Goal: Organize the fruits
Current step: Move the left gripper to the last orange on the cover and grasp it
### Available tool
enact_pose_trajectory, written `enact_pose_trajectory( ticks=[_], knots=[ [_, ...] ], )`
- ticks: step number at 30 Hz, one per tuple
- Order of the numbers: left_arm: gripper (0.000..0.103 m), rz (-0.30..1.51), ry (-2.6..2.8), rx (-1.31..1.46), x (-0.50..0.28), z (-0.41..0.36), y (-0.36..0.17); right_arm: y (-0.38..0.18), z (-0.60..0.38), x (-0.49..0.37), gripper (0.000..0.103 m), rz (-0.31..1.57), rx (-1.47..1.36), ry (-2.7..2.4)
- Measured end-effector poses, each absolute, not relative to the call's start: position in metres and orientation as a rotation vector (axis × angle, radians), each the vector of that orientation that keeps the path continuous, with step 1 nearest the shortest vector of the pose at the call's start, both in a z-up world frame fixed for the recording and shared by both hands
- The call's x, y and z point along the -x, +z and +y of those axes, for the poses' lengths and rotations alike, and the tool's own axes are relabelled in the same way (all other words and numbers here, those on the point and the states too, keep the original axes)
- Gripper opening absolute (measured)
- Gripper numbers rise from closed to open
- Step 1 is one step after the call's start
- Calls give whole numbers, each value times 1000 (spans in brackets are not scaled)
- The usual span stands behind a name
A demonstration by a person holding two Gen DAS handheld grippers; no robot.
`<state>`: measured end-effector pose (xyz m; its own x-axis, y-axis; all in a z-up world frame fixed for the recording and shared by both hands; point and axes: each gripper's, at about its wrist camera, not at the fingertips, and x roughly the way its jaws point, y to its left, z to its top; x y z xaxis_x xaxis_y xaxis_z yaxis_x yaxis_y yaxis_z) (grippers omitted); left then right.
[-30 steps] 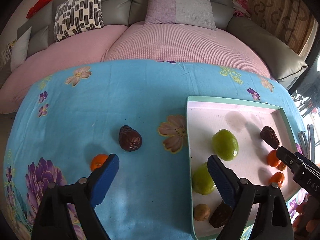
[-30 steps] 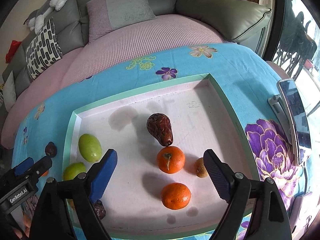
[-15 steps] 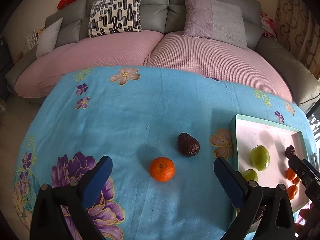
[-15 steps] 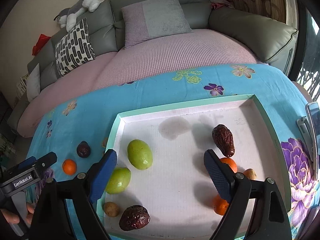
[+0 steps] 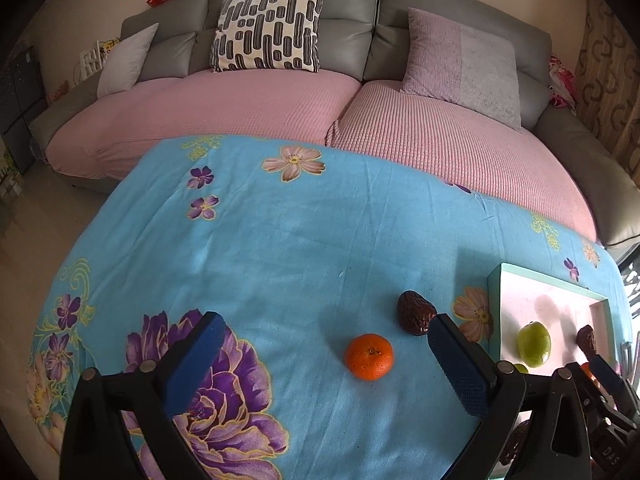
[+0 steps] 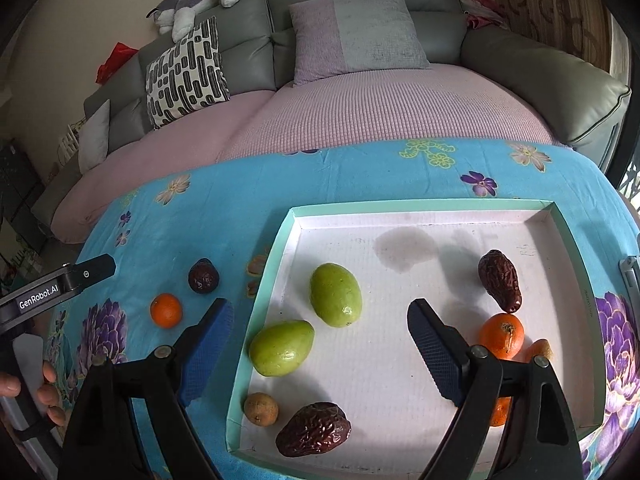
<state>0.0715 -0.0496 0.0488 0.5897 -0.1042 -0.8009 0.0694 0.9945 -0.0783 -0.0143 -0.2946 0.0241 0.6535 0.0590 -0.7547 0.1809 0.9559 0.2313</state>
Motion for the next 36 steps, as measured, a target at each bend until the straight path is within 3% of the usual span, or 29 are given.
enact_pose_trajectory(
  ticks=[11,23,31,35,36],
  knots=[
    [103,968,-122,105,-78,-37,39,34,-271,16,89,825,-326,-46],
    [101,1103,-134,133,-88,-47,-2,20,-272,11,89,907,-236,-111],
    [66,1160,-189,130,-90,-64,-18,22,-275,12,89,906,-225,-117],
    [60,1158,-249,124,-86,-76,-17,23,-277,13,89,904,-225,-124],
    [55,1156,-259,116,-86,-78,-17,24,-276,13,89,903,-224,-124]
  ],
)
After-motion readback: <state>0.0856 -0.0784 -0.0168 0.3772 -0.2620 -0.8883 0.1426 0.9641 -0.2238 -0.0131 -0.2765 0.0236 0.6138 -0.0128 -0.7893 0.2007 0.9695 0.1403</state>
